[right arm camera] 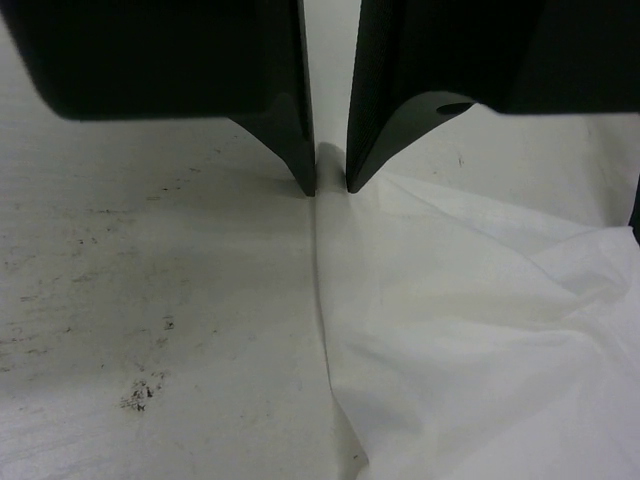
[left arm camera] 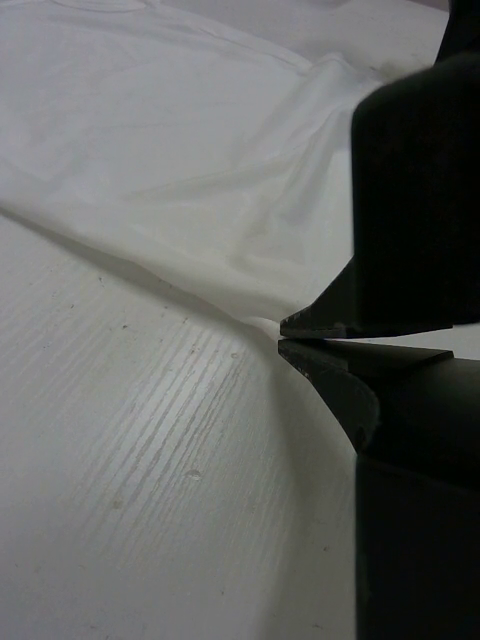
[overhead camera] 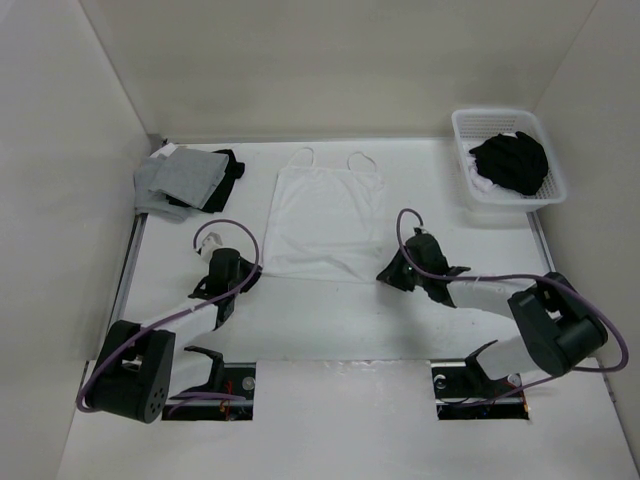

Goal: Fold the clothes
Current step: Flatten the tank top out

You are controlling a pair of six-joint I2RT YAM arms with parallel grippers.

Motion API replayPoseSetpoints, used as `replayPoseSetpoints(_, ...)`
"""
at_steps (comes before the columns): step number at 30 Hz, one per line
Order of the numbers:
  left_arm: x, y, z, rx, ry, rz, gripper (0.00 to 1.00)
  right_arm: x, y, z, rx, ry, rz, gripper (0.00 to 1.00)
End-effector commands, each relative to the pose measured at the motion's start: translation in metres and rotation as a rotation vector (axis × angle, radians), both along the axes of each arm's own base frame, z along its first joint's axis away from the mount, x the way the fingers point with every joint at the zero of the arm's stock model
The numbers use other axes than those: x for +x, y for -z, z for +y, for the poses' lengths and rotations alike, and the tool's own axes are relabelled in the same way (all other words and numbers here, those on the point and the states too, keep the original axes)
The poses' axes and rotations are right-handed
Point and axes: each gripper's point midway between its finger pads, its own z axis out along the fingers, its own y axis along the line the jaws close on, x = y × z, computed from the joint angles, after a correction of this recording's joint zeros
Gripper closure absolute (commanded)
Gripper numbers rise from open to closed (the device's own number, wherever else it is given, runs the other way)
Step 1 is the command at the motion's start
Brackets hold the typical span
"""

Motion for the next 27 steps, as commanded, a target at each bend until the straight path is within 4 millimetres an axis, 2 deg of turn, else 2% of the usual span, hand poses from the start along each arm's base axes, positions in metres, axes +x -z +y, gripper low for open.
replayPoseSetpoints(1, 0.006, -0.005, 0.0, 0.001, 0.009, -0.031, 0.97, 0.0, -0.002, 0.009, 0.019, -0.029, 0.008, 0.84)
replayPoseSetpoints(3, 0.007, -0.007, -0.002, -0.005, 0.015, -0.035, 0.97, 0.002, -0.006, 0.009, 0.025, -0.019, -0.008, 0.96)
replayPoseSetpoints(5, 0.011, -0.019, -0.006, -0.022, 0.029, -0.066, 0.98, 0.008, -0.025, 0.007, 0.038, 0.0, -0.064, 1.0)
replayPoseSetpoints(8, 0.019, -0.064, -0.013, -0.058, 0.053, -0.166, 1.0, 0.014, -0.085, 0.002, 0.074, 0.019, -0.213, 1.0)
replayPoseSetpoints(10, 0.02, -0.106, -0.013, -0.063, 0.056, -0.241, 1.0, 0.01, -0.133, -0.006, 0.08, 0.025, -0.305, 1.0)
replayPoseSetpoints(12, 0.017, -0.158, -0.009, -0.057, 0.05, -0.347, 1.0, 0.003, -0.185, -0.021, 0.07, 0.049, -0.409, 1.0)
replayPoseSetpoints(16, 0.0, -0.262, 0.004, -0.074, 0.016, -0.553, 1.0, -0.021, -0.286, -0.048, 0.067, 0.07, -0.599, 1.0)
replayPoseSetpoints(20, -0.022, -0.347, 0.006, -0.129, 0.013, -0.724, 1.0, -0.045, -0.359, -0.061, 0.094, 0.071, -0.728, 1.0)
replayPoseSetpoints(23, -0.032, -0.386, 0.006, -0.148, 0.01, -0.802, 1.0, -0.059, -0.395, -0.065, 0.113, 0.065, -0.793, 1.0)
replayPoseSetpoints(25, -0.031, -0.398, 0.006, -0.149, 0.004, -0.823, 1.0, -0.059, -0.405, -0.065, 0.111, 0.064, -0.812, 1.0)
replayPoseSetpoints(27, -0.022, -0.401, -0.003, -0.169, 0.021, -0.822, 1.0, -0.053, -0.406, -0.057, 0.109, 0.048, -0.81, 1.0)
